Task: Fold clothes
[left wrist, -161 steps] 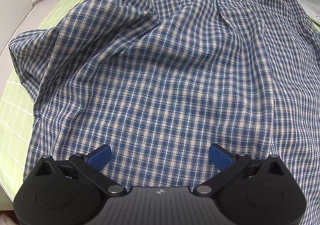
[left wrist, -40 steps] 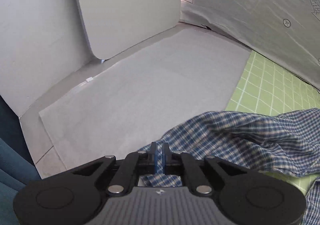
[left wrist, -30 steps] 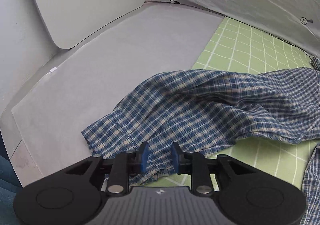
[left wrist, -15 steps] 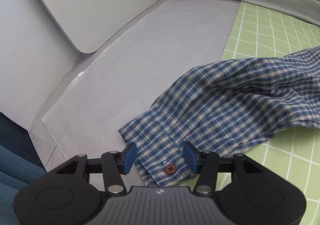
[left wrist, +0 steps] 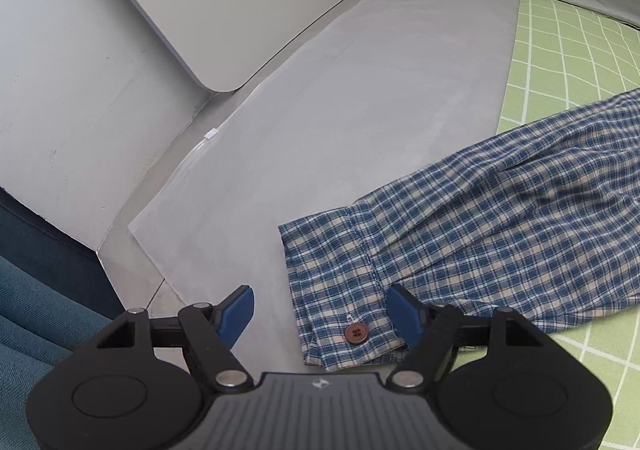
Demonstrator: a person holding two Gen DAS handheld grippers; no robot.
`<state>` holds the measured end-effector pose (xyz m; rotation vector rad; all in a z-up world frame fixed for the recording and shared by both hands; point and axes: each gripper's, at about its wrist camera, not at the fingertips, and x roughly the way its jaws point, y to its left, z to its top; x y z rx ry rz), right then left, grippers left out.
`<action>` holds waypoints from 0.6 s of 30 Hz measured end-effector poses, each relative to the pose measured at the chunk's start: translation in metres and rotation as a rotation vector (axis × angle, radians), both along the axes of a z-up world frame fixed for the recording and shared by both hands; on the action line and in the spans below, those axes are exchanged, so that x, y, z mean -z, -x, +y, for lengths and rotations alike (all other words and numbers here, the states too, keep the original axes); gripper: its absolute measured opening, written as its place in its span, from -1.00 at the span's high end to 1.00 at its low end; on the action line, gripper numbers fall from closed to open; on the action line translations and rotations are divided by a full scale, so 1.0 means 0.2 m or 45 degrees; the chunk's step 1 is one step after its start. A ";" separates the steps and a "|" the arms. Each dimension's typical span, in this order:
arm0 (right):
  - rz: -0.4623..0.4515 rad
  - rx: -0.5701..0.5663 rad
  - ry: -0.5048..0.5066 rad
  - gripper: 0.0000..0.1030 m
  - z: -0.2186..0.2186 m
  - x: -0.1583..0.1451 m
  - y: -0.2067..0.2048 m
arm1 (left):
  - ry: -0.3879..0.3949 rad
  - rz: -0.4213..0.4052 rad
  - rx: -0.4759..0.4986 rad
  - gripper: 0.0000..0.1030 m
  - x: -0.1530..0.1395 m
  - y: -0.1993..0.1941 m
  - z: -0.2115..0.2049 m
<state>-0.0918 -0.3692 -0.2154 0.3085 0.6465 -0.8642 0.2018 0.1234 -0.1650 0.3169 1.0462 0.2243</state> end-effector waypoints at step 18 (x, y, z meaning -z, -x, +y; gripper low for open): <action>0.147 -0.291 -0.127 -1.00 -0.32 -0.25 -0.32 | 0.367 -0.008 0.139 -0.48 -0.30 0.02 -0.56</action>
